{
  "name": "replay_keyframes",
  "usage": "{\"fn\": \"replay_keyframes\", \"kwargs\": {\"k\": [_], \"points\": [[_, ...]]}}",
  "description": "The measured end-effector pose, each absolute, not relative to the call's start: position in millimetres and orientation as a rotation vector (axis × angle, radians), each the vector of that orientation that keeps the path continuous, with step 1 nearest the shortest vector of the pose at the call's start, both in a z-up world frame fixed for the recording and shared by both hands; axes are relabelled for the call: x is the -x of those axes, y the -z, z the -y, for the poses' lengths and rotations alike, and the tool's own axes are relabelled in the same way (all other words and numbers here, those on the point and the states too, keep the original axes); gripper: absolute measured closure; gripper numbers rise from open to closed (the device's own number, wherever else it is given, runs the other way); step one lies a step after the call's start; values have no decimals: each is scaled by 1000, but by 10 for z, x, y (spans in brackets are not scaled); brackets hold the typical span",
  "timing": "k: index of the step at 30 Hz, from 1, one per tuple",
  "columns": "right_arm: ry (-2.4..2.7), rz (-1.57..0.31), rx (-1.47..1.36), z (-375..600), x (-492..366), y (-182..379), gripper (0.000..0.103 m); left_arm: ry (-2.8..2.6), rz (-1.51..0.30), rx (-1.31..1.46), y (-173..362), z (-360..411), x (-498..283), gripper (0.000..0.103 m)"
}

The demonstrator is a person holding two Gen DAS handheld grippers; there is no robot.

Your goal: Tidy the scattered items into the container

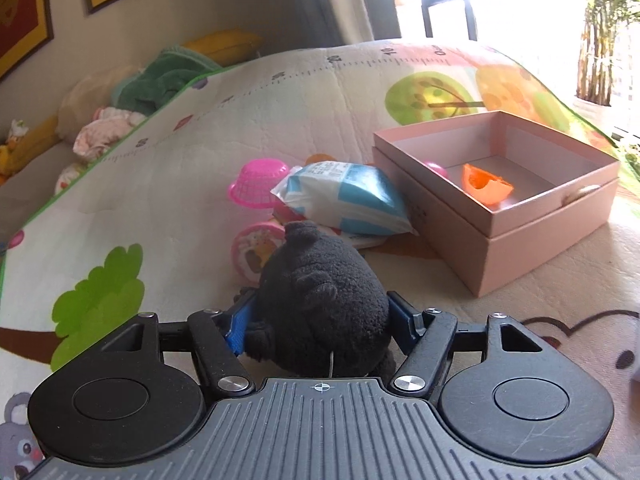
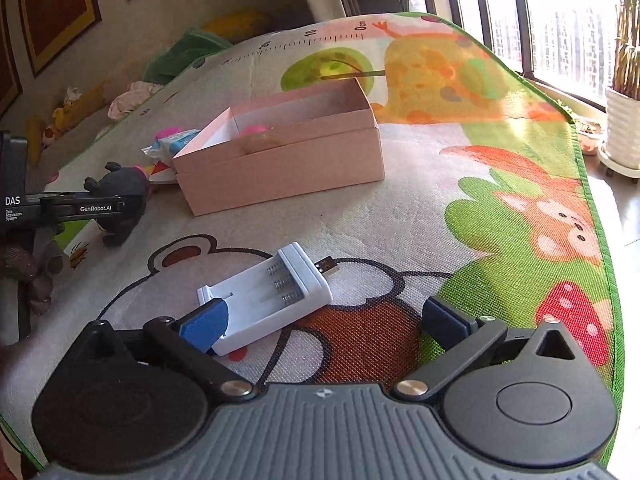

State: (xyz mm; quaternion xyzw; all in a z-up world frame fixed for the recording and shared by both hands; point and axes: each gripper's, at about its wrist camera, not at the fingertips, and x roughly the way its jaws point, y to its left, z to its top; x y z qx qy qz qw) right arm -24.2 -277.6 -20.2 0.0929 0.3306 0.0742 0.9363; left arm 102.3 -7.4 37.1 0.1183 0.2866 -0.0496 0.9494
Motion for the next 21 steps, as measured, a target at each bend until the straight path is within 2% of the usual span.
{"fn": "replay_keyframes", "kwargs": {"k": [7,10,21], "points": [[-172,-666,-100,2713,272,233,0,432,-601,-264,-431,257,-269,26],[-171,-666,-96,2710,270,230,0,397,-585,-325,-350,288,-125,11],[-255,-688,-21,2564,291,153,0,212,-594,-426,-356,-94,-86,1]]}}
